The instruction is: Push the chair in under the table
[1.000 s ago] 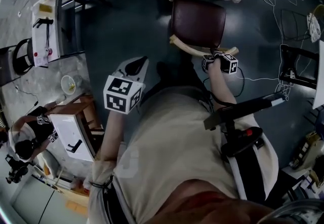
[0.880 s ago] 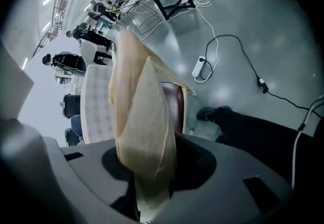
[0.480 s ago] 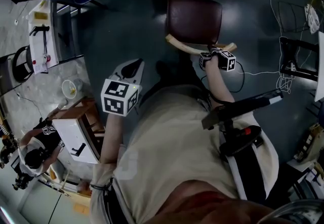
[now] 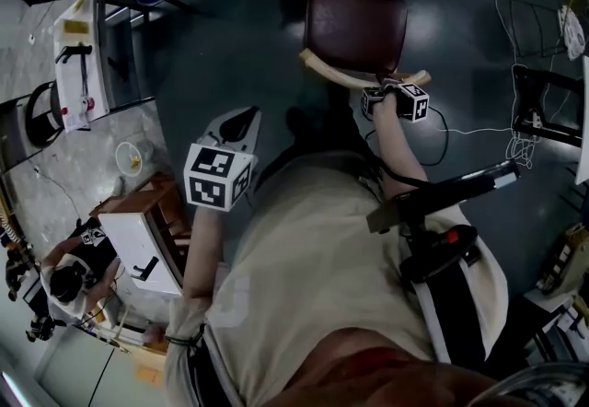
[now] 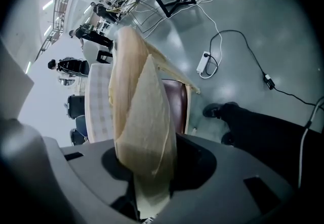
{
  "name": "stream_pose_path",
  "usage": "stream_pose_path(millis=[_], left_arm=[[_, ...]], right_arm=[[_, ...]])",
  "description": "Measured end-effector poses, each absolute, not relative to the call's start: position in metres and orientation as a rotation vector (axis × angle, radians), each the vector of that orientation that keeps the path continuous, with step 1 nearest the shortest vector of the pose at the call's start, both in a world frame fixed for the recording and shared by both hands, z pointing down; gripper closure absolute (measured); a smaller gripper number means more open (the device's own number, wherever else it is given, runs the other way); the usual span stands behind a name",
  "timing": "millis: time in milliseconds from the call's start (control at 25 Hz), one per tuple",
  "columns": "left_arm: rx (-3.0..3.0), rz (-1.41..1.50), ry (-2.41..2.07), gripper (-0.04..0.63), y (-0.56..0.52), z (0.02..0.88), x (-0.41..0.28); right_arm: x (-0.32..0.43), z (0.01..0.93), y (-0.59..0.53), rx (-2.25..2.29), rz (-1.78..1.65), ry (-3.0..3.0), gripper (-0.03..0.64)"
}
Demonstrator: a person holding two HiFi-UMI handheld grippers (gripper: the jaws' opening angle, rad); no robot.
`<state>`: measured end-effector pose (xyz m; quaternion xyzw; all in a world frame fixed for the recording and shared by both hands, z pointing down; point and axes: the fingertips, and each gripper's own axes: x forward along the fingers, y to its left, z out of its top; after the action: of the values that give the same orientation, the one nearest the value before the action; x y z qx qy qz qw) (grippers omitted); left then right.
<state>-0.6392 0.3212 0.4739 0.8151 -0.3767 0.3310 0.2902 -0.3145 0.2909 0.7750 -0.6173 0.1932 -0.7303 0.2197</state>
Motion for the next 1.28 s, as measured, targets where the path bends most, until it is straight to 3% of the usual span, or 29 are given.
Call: stream_pose_path(millis=[1280], left_arm=[[2.138, 0.842, -1.055, 0.589, 0.333, 0.472, -0.646]], right_arm=[[-0.296, 0.775, 0.28, -1.719, -2.016, 0.537, 0.456]])
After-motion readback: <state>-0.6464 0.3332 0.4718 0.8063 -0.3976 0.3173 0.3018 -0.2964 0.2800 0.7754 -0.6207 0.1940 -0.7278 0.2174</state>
